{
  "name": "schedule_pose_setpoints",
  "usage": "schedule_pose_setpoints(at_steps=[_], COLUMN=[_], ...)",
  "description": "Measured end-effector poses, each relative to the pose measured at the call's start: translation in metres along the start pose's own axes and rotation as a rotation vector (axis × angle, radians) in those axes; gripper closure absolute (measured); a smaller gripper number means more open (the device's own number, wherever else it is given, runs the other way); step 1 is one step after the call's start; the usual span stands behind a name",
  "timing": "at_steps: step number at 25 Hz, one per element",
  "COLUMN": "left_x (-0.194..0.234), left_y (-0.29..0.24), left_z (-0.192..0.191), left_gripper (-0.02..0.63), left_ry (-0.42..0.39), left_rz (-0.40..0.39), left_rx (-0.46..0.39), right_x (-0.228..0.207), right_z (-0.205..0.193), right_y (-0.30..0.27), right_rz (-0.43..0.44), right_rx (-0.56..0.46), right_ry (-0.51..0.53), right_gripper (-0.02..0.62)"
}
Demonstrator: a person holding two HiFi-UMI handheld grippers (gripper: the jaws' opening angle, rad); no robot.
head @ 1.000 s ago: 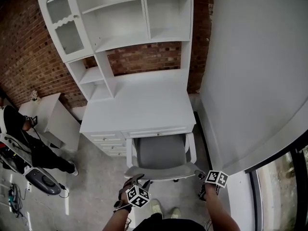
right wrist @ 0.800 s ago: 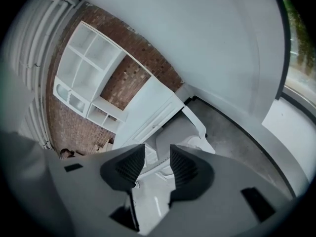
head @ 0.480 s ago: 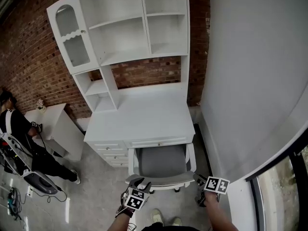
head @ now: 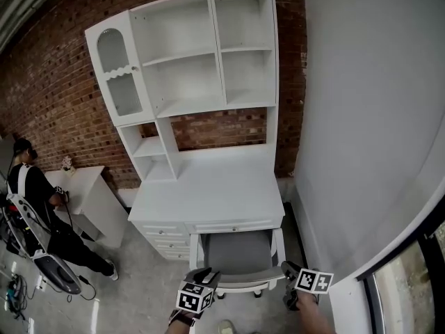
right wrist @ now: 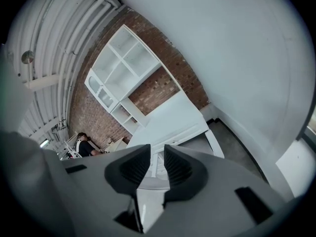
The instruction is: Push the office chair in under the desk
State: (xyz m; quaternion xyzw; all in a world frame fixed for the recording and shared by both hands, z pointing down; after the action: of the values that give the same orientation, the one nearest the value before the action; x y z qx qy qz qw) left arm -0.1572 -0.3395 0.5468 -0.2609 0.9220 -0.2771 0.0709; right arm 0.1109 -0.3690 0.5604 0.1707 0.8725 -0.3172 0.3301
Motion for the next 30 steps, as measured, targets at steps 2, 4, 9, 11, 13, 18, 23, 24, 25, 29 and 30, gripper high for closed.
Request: schedule_pose_setpoints(at_steps=[2,4,9,11,13,18,23,24,25,29,30], left_x=[0.004,0.007,0.010,0.008,0.006,0.007,0.007,0.006,0.006,0.002,0.002], left_y=[0.007,0.013,0.027,0.032,0.036,0.050,0.066,0.070,0.074,0.088,0.091], left_z=[0.011,0.023,0.049,0.058,0.066,0.087,0.112,0.117,0.121,0.142,0.148], left_gripper=[0.483,0.494,0.514,0.523,0.534,0.563,0.575,0.577,0.578,0.586,0.586], left_ry=[0.053,0.095,0.136,0.141,0.139,0.133,0.130,0.128,0.127,0.119,0.116], left_rz=[0.005,0.006,0.008,0.009,0.011,0.025,0.025,0.025,0.024,0.022,0.023], left_rx=[-0.039,-0.079,-0.149,-0.174,-0.201,-0.264,-0.337,-0.353,-0.369,-0.432,-0.446], right_x=[0.008,0.016,0.036,0.043,0.050,0.075,0.100,0.105,0.111,0.132,0.137], right_z=[0.009,0.018,0.037,0.042,0.046,0.056,0.065,0.067,0.069,0.081,0.084], right_y=[0.004,0.008,0.016,0.020,0.023,0.028,0.033,0.035,0.036,0.045,0.047], right_rz=[0.008,0.011,0.026,0.034,0.040,0.060,0.095,0.097,0.098,0.099,0.099], right_rx=[-0.022,-0.041,-0.079,-0.095,-0.111,-0.155,-0.190,-0.199,-0.210,-0.267,-0.281], right_ry=[0.037,0.078,0.159,0.191,0.227,0.339,0.419,0.440,0.464,0.558,0.578], right_gripper=[0.529,0.539,0.555,0.558,0.564,0.571,0.575,0.577,0.577,0.583,0.583])
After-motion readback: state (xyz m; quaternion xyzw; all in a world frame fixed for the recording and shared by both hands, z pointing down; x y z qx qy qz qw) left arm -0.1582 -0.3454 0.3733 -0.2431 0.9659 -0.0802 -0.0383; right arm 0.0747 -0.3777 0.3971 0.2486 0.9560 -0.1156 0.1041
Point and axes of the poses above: the fingertips, and each gripper's own axes: y backward along the fingers, x to its left, z out of its top, the point moved 2 cm from there along y, backward along the fingers, and after that the axes turned 6 degrees about -y, right-handed, at the moved point
